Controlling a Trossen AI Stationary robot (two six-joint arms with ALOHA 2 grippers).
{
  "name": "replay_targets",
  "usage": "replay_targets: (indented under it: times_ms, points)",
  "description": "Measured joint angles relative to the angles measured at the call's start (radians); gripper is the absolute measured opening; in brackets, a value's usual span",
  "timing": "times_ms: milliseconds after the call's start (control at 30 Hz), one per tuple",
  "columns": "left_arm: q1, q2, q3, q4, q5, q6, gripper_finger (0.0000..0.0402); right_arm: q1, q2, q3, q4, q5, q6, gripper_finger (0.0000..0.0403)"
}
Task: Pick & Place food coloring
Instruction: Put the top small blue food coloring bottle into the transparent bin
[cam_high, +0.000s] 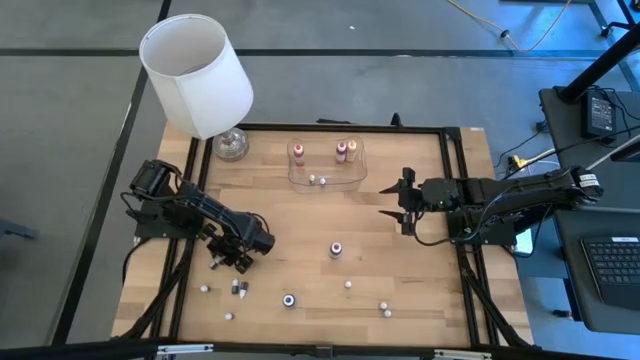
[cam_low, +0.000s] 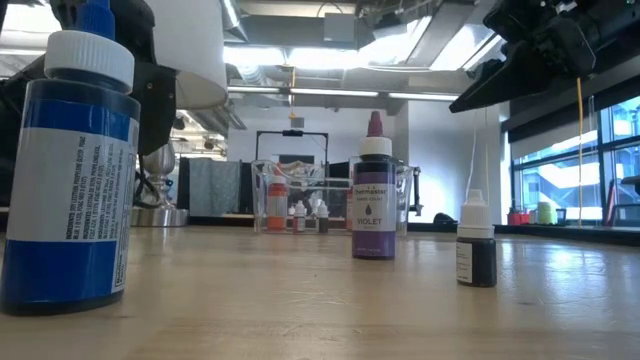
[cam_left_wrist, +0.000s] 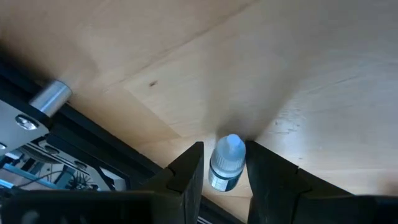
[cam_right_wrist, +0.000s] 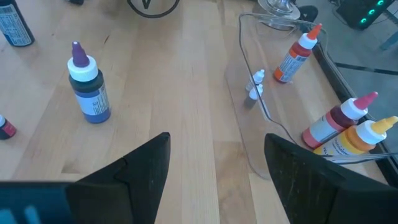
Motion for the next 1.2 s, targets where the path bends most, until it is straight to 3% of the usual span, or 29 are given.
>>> replay_targets:
  times_ms: [200, 367, 533, 667, 800, 900, 1000, 1067, 1200]
  points:
    - [0.000, 0.000, 0.000, 0.002, -0.005, 0.028, 0.0110, 0.000, 0.000, 0.000, 0.000, 0.000, -0.002, 0.0261]
    - [0.000, 0.001, 0.003, 0.009, -0.008, 0.050, 0.0072, 0.000, 0.000, 0.000, 0.000, 0.000, -0.003, 0.0261]
    - [0.001, -0.005, 0.056, 0.002, -0.099, 0.116, 0.0044, 0.000, 0.000, 0.000, 0.000, 0.000, -0.003, 0.0261]
    - [0.001, -0.040, 0.116, 0.012, -0.252, 0.125, 0.0044, 0.000, 0.000, 0.000, 0.000, 0.000, -0.004, 0.0261]
    - [0.002, -0.114, 0.185, 0.056, -0.504, 0.123, 0.0048, 0.000, 0.000, 0.000, 0.000, 0.000, -0.004, 0.0261]
    - [0.002, -0.177, 0.198, 0.223, -0.735, 0.175, 0.0055, 0.000, 0.000, 0.000, 0.000, 0.000, -0.004, 0.0261]
    - [0.002, -0.211, 0.198, 0.424, -0.943, 0.330, 0.0056, 0.000, 0.000, 0.000, 0.000, 0.000, -0.004, 0.0261]
    - [0.002, -0.213, 0.198, 0.535, -1.027, 0.454, 0.0057, 0.000, 0.000, 0.000, 0.000, 0.000, -0.004, 0.0261]
    - [0.005, -0.184, 0.198, 0.685, -1.099, 0.593, 0.0058, 0.000, 0.000, 0.000, 0.000, 0.000, -0.002, 0.0261]
